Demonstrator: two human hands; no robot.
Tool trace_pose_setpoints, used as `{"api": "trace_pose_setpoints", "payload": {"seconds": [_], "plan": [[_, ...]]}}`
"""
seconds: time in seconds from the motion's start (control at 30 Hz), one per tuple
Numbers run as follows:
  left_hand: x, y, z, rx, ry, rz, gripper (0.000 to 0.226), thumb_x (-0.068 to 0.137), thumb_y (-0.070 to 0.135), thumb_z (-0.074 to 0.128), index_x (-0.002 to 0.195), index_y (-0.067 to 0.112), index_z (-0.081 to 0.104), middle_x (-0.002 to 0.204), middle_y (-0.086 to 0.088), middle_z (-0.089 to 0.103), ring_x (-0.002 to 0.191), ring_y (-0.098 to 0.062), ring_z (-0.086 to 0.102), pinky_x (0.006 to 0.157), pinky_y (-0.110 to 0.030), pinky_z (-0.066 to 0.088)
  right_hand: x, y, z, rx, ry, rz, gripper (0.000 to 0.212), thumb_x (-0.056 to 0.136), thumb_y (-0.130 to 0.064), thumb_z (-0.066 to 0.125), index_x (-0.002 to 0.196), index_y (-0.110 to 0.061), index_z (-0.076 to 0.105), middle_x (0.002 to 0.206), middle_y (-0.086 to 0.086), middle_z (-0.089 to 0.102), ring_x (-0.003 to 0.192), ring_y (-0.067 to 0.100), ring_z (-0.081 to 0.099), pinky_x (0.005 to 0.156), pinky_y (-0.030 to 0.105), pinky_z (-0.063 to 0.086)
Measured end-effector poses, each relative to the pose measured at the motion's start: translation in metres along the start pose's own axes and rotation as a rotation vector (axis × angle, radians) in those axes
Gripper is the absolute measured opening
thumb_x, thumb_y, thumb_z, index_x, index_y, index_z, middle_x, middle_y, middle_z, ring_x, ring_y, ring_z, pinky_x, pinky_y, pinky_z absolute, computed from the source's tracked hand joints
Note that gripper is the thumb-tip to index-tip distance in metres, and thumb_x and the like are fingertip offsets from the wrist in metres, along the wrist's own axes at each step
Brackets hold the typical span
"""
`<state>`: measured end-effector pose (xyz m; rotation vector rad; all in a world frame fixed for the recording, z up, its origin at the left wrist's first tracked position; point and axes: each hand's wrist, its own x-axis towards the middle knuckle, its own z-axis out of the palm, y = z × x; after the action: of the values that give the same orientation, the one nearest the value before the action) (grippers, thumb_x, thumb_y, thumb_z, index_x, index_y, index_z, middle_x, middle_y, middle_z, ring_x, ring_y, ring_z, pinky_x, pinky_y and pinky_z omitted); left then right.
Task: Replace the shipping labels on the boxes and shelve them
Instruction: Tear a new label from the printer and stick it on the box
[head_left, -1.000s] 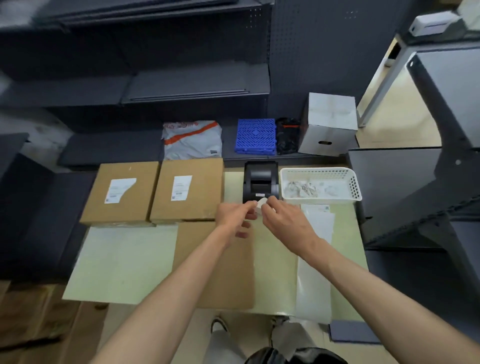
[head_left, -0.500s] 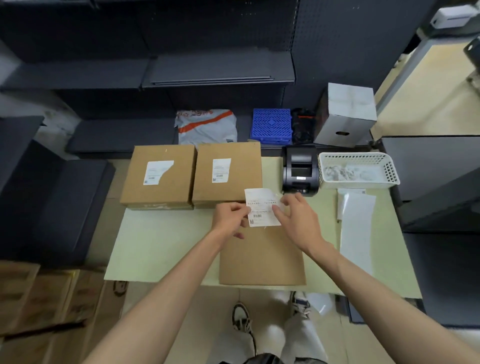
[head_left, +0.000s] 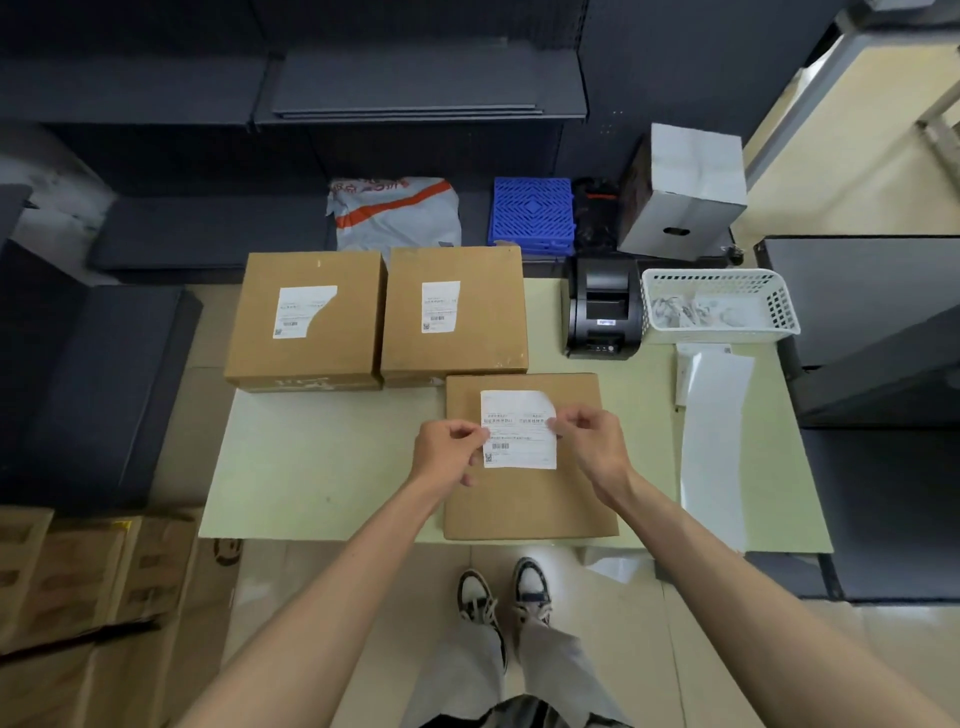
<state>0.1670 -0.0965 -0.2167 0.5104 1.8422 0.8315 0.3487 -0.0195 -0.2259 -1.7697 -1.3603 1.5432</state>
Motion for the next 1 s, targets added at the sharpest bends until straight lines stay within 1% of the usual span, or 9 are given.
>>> {"api": "trace_pose_setpoints", "payload": {"seconds": [0.13, 0.17, 0.23, 0.3, 0.47, 0.6, 0.67, 0.9, 1.0], "plan": [[0.006, -0.013, 0.017, 0.113, 0.055, 0.007, 0.009, 0.091, 0.023, 0.074, 0.084, 0.020, 0.078, 0.081, 0.002, 0.074, 0.058, -0.013, 0.057, 0.046, -0.026, 0.047, 0.008, 0.012, -0.004, -0.038, 0.010, 0.007, 0.025, 0.088, -0.008, 0.066, 0.065, -0.017, 0.058, 0.071, -0.002, 0.062, 0.071, 0.014, 0.055, 0.072, 0.028, 0.044], [0.007, -0.015, 0.020, 0.172, 0.061, 0.009, 0.009, 0.090, 0.027, 0.074, 0.083, 0.023, 0.078, 0.081, 0.005, 0.075, 0.060, -0.012, 0.059, 0.049, -0.029, 0.049, 0.010, 0.015, -0.006, -0.065, 0.020, 0.011, 0.025, 0.088, -0.009, 0.065, 0.065, -0.018, 0.059, 0.072, -0.002, 0.063, 0.071, 0.014, 0.056, 0.072, 0.030, 0.045], [0.008, -0.017, 0.026, 0.306, 0.066, 0.017, 0.011, 0.090, 0.034, 0.074, 0.081, 0.028, 0.078, 0.084, 0.010, 0.076, 0.069, -0.011, 0.064, 0.063, -0.031, 0.055, 0.014, 0.021, -0.009, -0.146, 0.022, 0.011, 0.022, 0.089, -0.013, 0.063, 0.068, -0.020, 0.060, 0.074, -0.002, 0.065, 0.072, 0.015, 0.059, 0.073, 0.033, 0.047], [0.010, -0.018, 0.031, 0.421, 0.071, 0.025, 0.014, 0.092, 0.037, 0.071, 0.084, 0.028, 0.078, 0.086, 0.012, 0.075, 0.077, -0.010, 0.066, 0.070, -0.029, 0.054, 0.017, 0.028, -0.010, -0.228, 0.021, -0.004, 0.020, 0.090, -0.015, 0.062, 0.071, -0.023, 0.061, 0.078, -0.003, 0.067, 0.076, 0.017, 0.061, 0.075, 0.034, 0.048], [0.016, -0.019, 0.038, 0.590, 0.116, 0.060, 0.019, 0.095, 0.037, 0.066, 0.087, 0.024, 0.076, 0.089, 0.009, 0.074, 0.080, -0.015, 0.064, 0.067, -0.028, 0.044, 0.023, 0.040, -0.004, -0.319, 0.023, -0.043, 0.013, 0.090, -0.015, 0.061, 0.078, -0.019, 0.061, 0.079, -0.004, 0.065, 0.077, 0.020, 0.061, 0.074, 0.035, 0.047], [0.019, -0.024, 0.041, 0.627, 0.130, 0.044, 0.020, 0.095, 0.035, 0.066, 0.086, 0.022, 0.078, 0.086, 0.009, 0.074, 0.077, -0.013, 0.064, 0.068, -0.028, 0.047, 0.028, 0.050, 0.002, -0.384, 0.043, -0.078, 0.007, 0.089, -0.016, 0.062, 0.082, -0.017, 0.062, 0.087, -0.004, 0.066, 0.082, 0.020, 0.061, 0.076, 0.034, 0.048], [0.020, -0.026, 0.042, 0.641, 0.143, 0.039, 0.021, 0.095, 0.035, 0.067, 0.085, 0.020, 0.078, 0.085, 0.008, 0.074, 0.077, -0.015, 0.064, 0.066, -0.027, 0.044, 0.030, 0.055, 0.004, -0.402, 0.039, -0.083, 0.008, 0.089, -0.017, 0.061, 0.082, -0.019, 0.062, 0.089, -0.004, 0.067, 0.083, 0.020, 0.061, 0.076, 0.034, 0.048], [0.025, -0.028, 0.043, 0.650, 0.154, 0.045, 0.018, 0.096, 0.034, 0.065, 0.086, 0.023, 0.076, 0.084, 0.009, 0.071, 0.074, -0.014, 0.058, 0.066, -0.027, 0.037, 0.033, 0.062, 0.010, -0.466, 0.046, -0.157, 0.011, 0.090, -0.015, 0.060, 0.080, -0.020, 0.059, 0.091, -0.003, 0.063, 0.079, 0.017, 0.057, 0.067, 0.029, 0.040], [0.028, -0.028, 0.043, 0.669, 0.147, 0.048, 0.018, 0.095, 0.034, 0.064, 0.085, 0.023, 0.074, 0.084, 0.007, 0.072, 0.075, -0.016, 0.058, 0.066, -0.028, 0.038, 0.034, 0.064, 0.011, -0.529, 0.049, -0.187, 0.009, 0.092, -0.017, 0.060, 0.083, -0.019, 0.058, 0.095, -0.004, 0.060, 0.078, 0.016, 0.055, 0.068, 0.030, 0.043]]}}
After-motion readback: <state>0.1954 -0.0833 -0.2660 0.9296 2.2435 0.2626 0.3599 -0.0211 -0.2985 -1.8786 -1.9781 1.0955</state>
